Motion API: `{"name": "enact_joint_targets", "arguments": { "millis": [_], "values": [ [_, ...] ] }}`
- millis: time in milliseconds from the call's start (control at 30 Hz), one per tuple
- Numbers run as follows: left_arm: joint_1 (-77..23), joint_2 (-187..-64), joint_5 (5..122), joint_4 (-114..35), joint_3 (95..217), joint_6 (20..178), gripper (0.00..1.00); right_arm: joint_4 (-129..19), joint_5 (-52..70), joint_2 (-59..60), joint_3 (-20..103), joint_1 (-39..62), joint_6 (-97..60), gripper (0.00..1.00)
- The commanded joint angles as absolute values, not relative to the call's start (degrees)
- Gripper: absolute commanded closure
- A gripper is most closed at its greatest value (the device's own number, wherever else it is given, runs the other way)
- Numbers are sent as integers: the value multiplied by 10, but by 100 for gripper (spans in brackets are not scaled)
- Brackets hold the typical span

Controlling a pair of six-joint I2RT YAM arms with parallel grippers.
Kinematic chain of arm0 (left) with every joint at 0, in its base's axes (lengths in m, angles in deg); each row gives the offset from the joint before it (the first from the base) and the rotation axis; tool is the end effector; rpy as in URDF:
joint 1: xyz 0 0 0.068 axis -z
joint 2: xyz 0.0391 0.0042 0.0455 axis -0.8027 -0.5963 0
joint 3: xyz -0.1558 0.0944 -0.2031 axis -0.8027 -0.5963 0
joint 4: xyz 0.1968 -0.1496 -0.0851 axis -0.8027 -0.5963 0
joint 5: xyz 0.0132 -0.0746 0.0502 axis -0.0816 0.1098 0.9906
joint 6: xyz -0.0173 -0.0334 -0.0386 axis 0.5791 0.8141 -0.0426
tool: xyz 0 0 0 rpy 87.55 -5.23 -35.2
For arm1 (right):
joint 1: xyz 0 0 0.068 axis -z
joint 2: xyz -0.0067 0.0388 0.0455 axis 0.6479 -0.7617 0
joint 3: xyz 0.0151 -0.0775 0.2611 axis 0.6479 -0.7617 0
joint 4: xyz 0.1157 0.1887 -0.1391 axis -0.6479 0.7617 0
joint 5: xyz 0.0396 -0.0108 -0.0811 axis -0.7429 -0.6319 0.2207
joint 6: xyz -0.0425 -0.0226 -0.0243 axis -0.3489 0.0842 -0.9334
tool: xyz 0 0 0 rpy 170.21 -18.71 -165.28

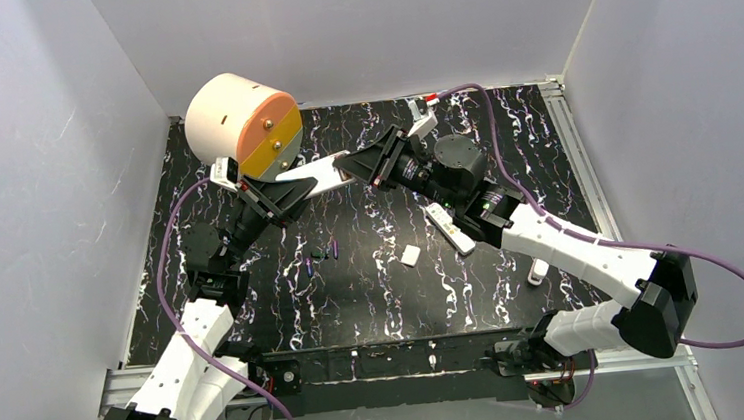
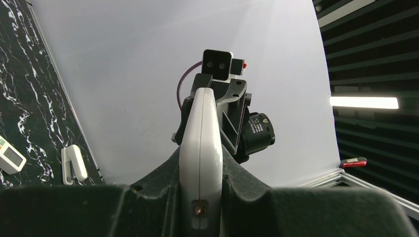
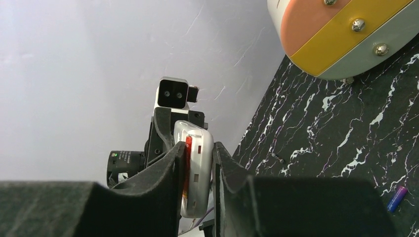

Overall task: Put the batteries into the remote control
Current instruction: Load the battery into the remote control, then pick up the battery from the center of the board.

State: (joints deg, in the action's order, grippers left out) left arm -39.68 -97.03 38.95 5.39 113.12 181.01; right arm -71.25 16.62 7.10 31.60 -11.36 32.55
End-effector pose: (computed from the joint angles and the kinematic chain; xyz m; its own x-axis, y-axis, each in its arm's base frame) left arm 0.1715 -0.0618 0.3407 -0.6852 -0.6954 -0.2165 0.4380 -0.1559 -0.8854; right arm 0.1914 0.2429 0.4045 -0.6265 0.5740 -0.5272 -0.4840 0.2436 0.8405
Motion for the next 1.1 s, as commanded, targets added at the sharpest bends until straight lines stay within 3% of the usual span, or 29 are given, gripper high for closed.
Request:
{"name": "enact_joint_targets", "arguments": {
  "millis": [0, 100, 333, 533, 833, 1067],
  "values": [
    [-396, -959, 383, 80, 1138, 1799, 100, -736, 153, 82, 319, -110, 315, 60],
    [-396, -959, 384, 80, 1135, 1792, 100, -746, 153, 88, 318, -107, 322, 37],
    [-396, -959, 383, 79, 1122, 1772, 100, -766, 143, 113, 301, -93, 318, 20],
    [-396, -946, 370, 59, 1118, 1673, 100, -717, 146, 153, 284, -60, 275, 19],
    [-397, -873, 369, -173, 1142, 1385, 100, -409, 302, 197, 335, -47, 89, 18],
    [-397, -808, 336, -301, 1178, 1224, 100, -374, 296, 177, 322, -48, 58, 18]
  ]
}}
